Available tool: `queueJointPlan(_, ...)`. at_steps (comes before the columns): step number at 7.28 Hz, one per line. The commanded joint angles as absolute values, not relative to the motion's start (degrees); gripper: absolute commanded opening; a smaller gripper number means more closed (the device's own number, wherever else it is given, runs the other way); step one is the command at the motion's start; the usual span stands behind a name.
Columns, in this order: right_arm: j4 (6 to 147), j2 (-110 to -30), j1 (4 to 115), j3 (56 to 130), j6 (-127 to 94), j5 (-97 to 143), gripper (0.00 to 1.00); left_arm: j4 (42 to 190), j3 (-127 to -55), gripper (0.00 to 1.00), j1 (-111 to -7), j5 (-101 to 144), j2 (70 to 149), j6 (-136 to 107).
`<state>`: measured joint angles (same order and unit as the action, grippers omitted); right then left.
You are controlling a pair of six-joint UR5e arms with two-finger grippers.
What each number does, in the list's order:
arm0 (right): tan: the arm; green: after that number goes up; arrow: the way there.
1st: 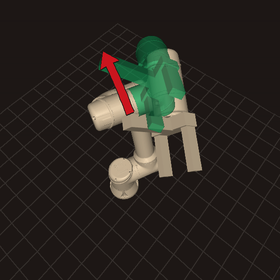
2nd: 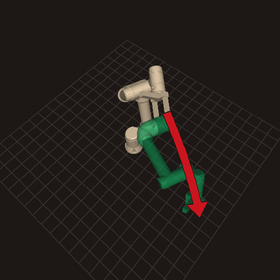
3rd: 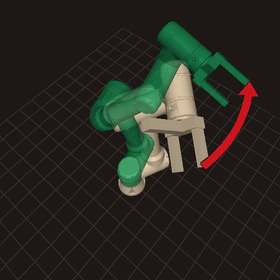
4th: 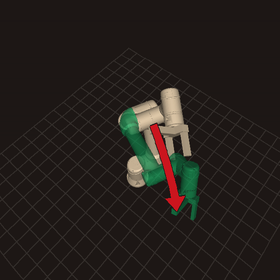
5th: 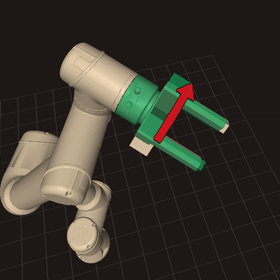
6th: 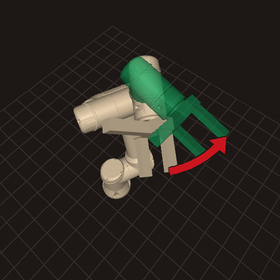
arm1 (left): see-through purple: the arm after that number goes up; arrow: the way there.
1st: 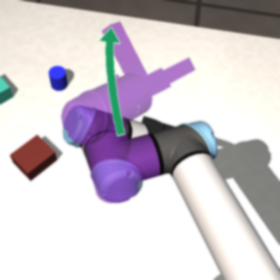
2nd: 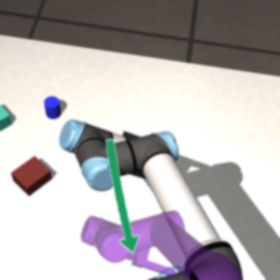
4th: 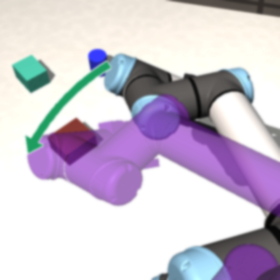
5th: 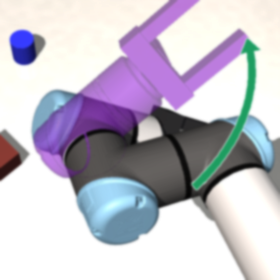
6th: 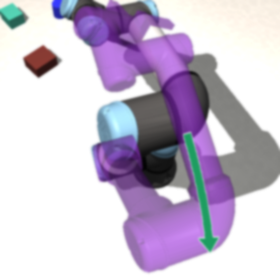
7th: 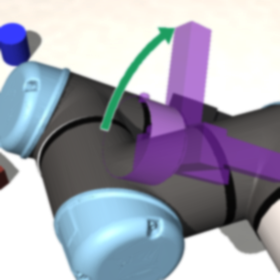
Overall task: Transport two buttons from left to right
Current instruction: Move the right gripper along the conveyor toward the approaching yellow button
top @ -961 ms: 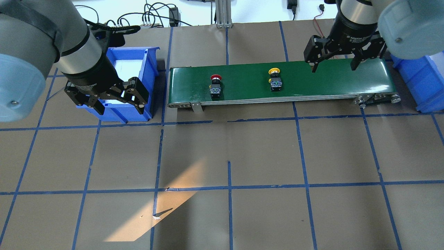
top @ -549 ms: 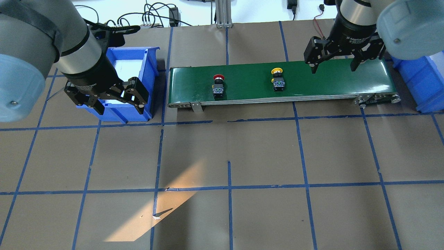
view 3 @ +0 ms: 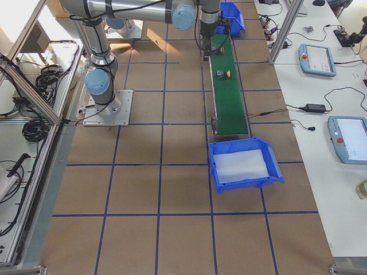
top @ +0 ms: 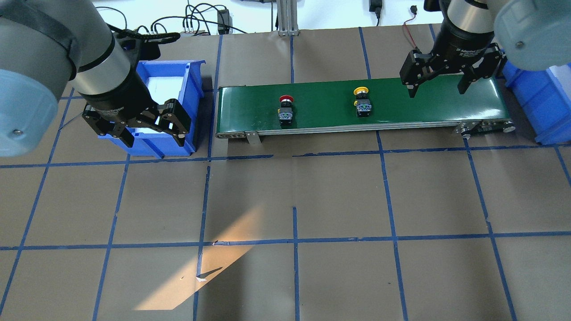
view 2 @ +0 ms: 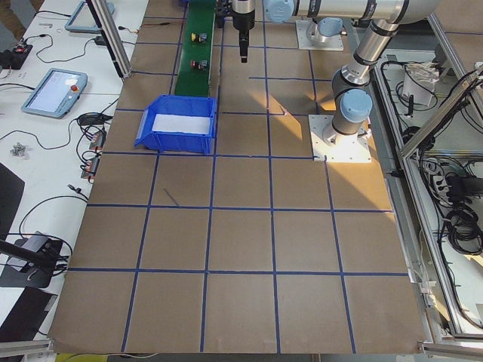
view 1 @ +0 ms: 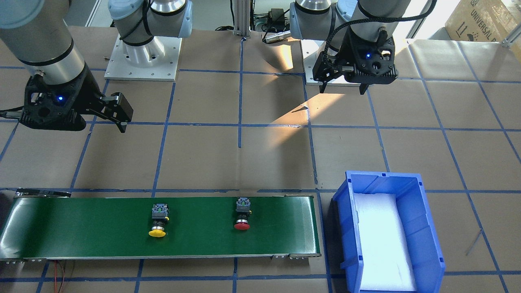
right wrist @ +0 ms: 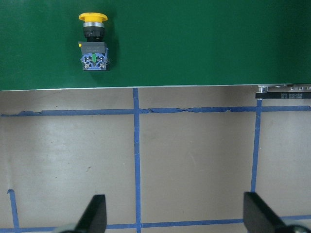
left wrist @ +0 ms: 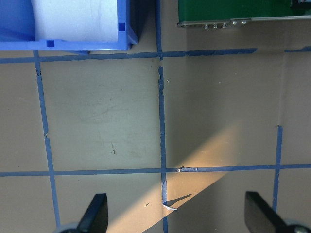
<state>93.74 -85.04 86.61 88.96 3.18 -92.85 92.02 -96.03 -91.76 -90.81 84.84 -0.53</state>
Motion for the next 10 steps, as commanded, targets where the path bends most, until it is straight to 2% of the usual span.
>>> queueJointPlan(1, 94.47, -84.47, 85.70, 88.60, 8.30, -92.81, 1.00, 92.02, -96.06, 1.00, -91.67, -90.88, 84.90, -0.44)
queueJointPlan(3, 93.70, -77.30, 79.58, 80.73, 11.32, -92.73, 1.00, 92.02, -96.06, 1.00, -91.76, -90.79, 84.90, -0.44)
queueJointPlan(5, 93.78, -66.76, 75.68, 72.54, 16.43, -93.07, 1.00, 92.02, -96.06, 1.00, -91.67, -90.88, 84.73, -0.35)
queueJointPlan(7, 94.48, -63.55, 75.06, 72.77, 16.61, -92.38, 1.00, 92.02, -96.06, 1.00, -91.67, -90.88, 84.90, -0.35)
queueJointPlan(8, 94.40, -63.72, 74.97, 73.47, 16.52, -91.68, 0.95, 92.02, -96.15, 1.00, -91.67, -90.88, 84.90, -0.35)
queueJointPlan(10, 96.05, -66.17, 74.79, 77.85, 16.70, -89.91, 0.92, 92.02, -96.50, 1.00, -91.67, -90.70, 84.90, -0.44)
